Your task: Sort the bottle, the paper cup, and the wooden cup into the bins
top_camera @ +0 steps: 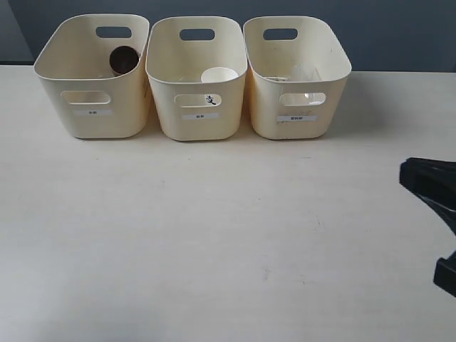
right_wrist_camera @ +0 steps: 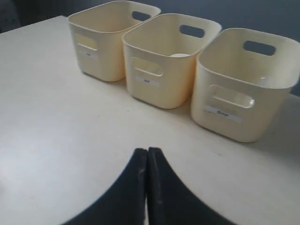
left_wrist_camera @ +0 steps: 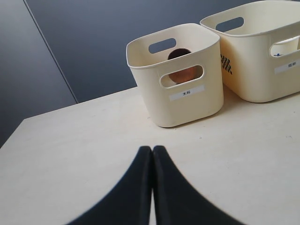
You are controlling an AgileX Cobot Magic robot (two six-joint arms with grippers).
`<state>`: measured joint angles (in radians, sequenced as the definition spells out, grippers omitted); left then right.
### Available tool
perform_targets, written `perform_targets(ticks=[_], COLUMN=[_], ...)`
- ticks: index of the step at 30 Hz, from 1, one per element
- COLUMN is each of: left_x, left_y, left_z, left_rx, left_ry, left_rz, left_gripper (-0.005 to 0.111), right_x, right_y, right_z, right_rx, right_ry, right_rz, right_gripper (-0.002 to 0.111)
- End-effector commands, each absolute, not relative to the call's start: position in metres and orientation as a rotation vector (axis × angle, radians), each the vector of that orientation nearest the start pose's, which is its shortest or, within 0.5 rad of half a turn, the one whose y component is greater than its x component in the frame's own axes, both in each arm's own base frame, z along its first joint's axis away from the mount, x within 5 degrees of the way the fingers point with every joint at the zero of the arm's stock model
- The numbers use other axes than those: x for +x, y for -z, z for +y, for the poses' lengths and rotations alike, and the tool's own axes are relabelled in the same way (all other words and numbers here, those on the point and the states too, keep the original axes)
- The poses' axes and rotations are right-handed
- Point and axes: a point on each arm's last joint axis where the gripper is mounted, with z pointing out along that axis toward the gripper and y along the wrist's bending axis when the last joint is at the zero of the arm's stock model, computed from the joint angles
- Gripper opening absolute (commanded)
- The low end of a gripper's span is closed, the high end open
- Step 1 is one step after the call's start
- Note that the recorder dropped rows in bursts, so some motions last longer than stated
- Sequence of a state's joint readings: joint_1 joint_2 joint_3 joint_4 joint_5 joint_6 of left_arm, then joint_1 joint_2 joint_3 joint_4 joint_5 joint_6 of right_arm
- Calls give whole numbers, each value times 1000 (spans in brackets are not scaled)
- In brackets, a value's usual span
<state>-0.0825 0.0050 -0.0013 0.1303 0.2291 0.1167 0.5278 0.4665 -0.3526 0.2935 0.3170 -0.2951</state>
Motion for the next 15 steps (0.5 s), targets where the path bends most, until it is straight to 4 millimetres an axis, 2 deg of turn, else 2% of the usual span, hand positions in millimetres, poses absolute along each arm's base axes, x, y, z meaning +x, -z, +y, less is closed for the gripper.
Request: perform_targets(ticks=[1,8,15], left_x=[56,56,56], left_y=[-193,-193,-193], left_z=[-2,-2,-2], left_rx=[253,253,253], left_ry=[-148,-148,-148], left_rz=[1690,1690,1690], left_gripper=[0,0,0], right_x=[79,70,59], right_y=[-255,-235,-215], right_z=[40,19,9], right_rx=[-416,-164,-64], right_ry=[-340,-229,-144], right_rz=[1765,1675,1617], right_gripper=[-1,-1,-1])
